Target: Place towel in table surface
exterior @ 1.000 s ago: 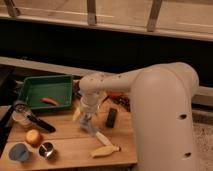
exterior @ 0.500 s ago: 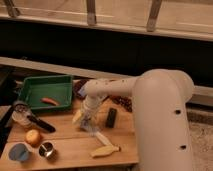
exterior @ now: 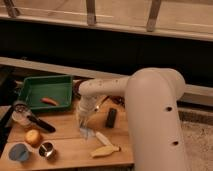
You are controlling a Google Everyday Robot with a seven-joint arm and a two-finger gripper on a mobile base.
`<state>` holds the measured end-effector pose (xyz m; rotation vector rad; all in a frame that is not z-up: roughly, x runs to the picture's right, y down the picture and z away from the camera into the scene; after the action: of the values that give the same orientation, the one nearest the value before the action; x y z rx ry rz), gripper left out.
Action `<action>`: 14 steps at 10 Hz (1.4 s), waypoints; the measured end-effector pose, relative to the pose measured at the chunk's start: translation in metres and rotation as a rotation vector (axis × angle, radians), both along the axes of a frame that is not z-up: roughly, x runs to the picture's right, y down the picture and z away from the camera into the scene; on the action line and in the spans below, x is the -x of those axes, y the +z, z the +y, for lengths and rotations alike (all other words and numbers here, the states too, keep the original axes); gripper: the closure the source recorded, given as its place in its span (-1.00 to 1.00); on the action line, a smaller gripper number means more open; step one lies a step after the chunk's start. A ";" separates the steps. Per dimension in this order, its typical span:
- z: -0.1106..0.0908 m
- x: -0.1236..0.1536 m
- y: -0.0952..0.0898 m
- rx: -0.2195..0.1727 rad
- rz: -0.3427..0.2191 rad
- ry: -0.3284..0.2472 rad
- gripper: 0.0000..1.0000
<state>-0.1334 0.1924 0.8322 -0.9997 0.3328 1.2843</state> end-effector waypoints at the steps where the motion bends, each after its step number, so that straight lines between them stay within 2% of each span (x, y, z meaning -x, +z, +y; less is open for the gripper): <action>1: 0.002 0.005 0.000 0.002 0.000 -0.019 0.86; 2: 0.002 0.004 0.001 0.000 0.004 -0.028 0.97; 3: -0.003 0.007 -0.001 -0.009 -0.001 -0.030 1.00; 6: -0.033 0.020 -0.023 -0.073 -0.046 -0.038 1.00; 9: -0.076 0.034 -0.066 -0.191 -0.117 -0.038 1.00; 11: -0.095 0.040 -0.088 -0.254 -0.156 -0.037 1.00; 12: -0.099 0.042 -0.094 -0.275 -0.169 -0.036 1.00; 14: -0.099 0.039 -0.094 -0.276 -0.169 -0.033 1.00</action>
<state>-0.1727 0.0938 0.7381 -0.8559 0.0398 1.1701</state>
